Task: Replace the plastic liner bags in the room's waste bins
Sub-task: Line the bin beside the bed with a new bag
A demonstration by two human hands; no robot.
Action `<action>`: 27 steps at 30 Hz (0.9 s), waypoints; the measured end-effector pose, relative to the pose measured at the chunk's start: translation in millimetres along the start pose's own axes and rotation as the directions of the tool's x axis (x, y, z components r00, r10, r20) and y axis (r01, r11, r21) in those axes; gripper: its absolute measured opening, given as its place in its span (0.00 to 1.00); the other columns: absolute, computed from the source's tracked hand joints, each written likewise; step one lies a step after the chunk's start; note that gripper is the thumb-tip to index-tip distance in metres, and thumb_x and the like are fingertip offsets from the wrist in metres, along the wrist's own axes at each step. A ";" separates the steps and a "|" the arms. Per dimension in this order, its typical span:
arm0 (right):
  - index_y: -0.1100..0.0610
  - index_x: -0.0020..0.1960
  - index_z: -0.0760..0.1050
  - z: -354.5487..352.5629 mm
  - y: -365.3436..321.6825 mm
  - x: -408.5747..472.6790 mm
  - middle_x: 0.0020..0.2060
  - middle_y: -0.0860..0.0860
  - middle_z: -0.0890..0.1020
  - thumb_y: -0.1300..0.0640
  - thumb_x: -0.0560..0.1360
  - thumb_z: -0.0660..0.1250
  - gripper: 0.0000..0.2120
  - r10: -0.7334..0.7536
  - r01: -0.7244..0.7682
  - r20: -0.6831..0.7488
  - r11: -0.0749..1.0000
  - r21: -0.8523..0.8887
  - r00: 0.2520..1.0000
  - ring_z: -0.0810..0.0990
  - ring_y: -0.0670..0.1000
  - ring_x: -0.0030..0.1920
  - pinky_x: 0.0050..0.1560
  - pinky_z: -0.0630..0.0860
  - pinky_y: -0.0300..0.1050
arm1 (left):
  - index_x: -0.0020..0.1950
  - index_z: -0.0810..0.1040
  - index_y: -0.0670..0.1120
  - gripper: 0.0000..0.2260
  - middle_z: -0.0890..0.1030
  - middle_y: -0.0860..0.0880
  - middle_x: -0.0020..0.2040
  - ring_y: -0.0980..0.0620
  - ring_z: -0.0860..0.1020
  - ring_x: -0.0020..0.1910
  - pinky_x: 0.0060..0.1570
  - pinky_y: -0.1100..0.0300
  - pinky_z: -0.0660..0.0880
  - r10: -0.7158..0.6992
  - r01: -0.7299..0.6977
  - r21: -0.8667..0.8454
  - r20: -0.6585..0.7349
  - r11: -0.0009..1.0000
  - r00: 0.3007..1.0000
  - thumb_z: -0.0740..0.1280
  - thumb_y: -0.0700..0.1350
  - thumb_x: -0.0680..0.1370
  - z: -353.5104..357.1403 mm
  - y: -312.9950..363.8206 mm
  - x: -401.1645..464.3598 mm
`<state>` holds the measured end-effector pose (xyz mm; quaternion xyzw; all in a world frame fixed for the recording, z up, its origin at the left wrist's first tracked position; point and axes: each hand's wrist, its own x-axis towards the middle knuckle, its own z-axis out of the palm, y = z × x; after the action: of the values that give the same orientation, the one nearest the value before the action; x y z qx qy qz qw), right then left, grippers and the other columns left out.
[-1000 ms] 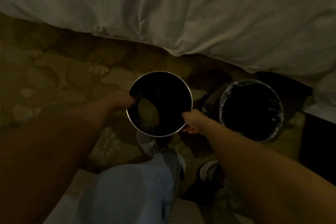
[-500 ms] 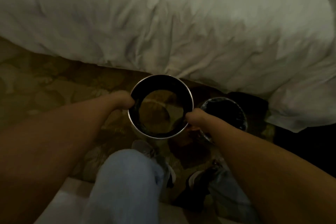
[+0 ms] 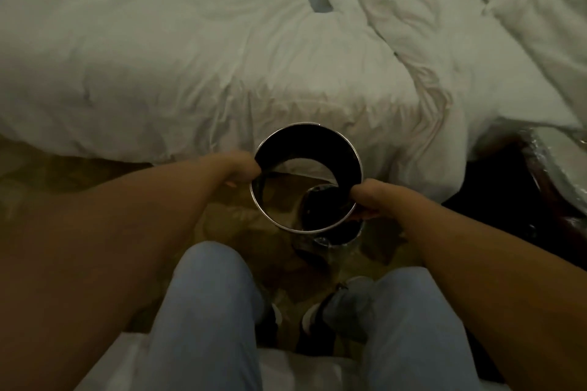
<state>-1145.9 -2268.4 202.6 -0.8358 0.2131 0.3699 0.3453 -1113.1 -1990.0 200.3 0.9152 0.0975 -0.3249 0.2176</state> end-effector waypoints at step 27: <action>0.62 0.41 0.70 -38.6 115.8 61.7 0.28 0.55 0.79 0.66 0.82 0.59 0.11 0.067 -0.093 0.125 0.971 0.218 0.990 0.78 0.47 0.22 0.20 0.72 0.34 | 0.59 0.79 0.38 0.14 0.81 0.40 0.58 0.42 0.80 0.55 0.49 0.54 0.74 0.072 -0.103 0.369 0.097 0.924 0.993 0.58 0.43 0.81 98.5 88.5 65.3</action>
<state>-1159.3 -2380.6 125.6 -0.7592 0.2662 0.4056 0.4339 -1088.8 -2111.5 120.0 0.9292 -0.0160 -0.3646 0.0578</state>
